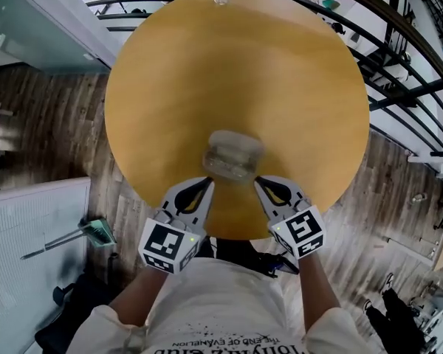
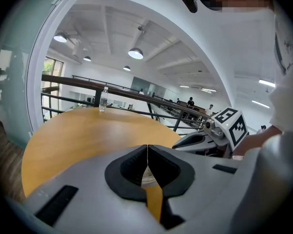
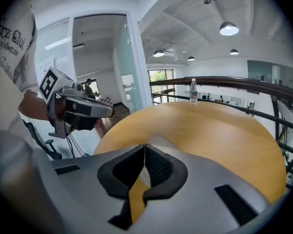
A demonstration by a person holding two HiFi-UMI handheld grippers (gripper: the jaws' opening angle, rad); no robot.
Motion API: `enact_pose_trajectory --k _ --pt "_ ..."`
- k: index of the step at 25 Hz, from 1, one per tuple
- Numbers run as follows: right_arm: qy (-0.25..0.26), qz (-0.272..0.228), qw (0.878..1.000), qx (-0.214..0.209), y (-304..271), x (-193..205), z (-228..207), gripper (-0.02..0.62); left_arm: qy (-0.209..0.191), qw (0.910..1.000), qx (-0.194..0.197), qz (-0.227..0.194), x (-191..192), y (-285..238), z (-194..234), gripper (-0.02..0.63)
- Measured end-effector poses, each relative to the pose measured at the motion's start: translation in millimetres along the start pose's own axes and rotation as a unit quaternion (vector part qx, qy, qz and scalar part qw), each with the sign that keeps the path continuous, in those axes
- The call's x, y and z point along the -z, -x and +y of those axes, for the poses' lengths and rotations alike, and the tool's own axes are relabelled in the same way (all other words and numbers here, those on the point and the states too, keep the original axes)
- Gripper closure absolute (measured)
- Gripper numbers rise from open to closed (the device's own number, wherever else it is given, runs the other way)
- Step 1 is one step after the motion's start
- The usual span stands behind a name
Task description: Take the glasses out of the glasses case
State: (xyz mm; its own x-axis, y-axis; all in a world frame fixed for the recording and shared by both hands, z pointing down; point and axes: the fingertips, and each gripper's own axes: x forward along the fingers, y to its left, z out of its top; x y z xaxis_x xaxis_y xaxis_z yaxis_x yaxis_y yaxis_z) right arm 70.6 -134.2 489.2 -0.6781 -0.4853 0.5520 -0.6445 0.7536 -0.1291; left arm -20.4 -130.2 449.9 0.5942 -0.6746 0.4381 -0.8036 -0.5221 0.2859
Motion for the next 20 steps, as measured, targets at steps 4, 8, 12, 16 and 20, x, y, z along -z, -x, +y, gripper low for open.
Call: enact_pose_trajectory --k 4,8,12,16,20 --pt "0.016 0.018 1.000 -0.010 -18 9 -6 0.568 0.006 1.0000 -0.002 0.007 8 -10 8 0.581" --pt "0.014 0.031 0.999 -0.024 -35 18 -15 0.568 0.011 0.9998 -0.003 0.015 15 -22 15 0.580" --pt "0.011 0.046 0.998 -0.034 -49 29 -20 0.568 0.016 0.9997 -0.002 0.021 22 -31 21 0.581" --pt "0.010 0.058 0.997 -0.043 -59 38 -23 0.568 0.021 0.9994 -0.002 0.028 28 -37 25 0.581" --pt "0.015 0.067 0.996 -0.054 -69 44 -26 0.568 0.025 0.9993 -0.004 0.028 33 -43 30 0.581"
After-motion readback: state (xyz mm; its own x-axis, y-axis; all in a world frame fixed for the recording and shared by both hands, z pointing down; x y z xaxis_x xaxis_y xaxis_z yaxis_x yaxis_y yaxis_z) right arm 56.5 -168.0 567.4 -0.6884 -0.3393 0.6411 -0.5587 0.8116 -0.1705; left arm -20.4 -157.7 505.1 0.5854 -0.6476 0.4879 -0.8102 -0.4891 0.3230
